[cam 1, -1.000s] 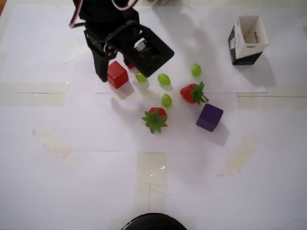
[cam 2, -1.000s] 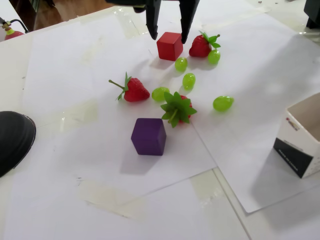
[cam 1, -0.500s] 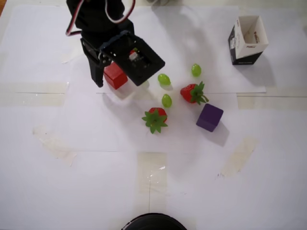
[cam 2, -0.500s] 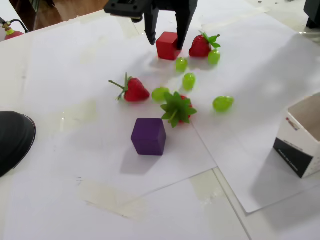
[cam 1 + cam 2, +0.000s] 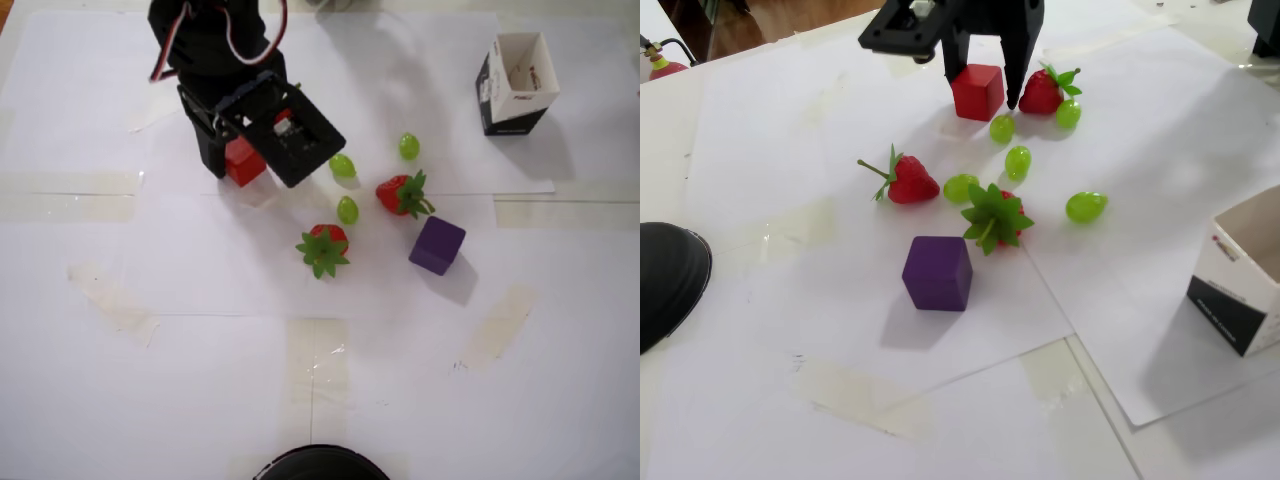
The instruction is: Put the red cube on top of the purple cube
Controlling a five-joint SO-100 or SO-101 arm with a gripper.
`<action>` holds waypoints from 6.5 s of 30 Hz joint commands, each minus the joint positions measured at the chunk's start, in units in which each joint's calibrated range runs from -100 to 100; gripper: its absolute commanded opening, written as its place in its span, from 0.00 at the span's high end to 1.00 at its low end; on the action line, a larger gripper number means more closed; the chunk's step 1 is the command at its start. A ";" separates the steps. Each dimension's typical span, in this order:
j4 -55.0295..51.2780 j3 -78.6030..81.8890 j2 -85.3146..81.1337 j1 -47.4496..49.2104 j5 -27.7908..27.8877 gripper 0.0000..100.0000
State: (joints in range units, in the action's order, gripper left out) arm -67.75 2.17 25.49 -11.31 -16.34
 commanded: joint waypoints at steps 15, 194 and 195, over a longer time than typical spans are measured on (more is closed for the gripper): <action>-0.23 -0.90 -1.24 0.06 -1.27 0.92; -6.27 32.83 -61.86 9.03 -19.88 1.00; -5.62 34.56 -63.75 9.10 -20.12 1.00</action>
State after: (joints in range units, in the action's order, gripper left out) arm -78.34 24.52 -23.85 -1.65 -34.80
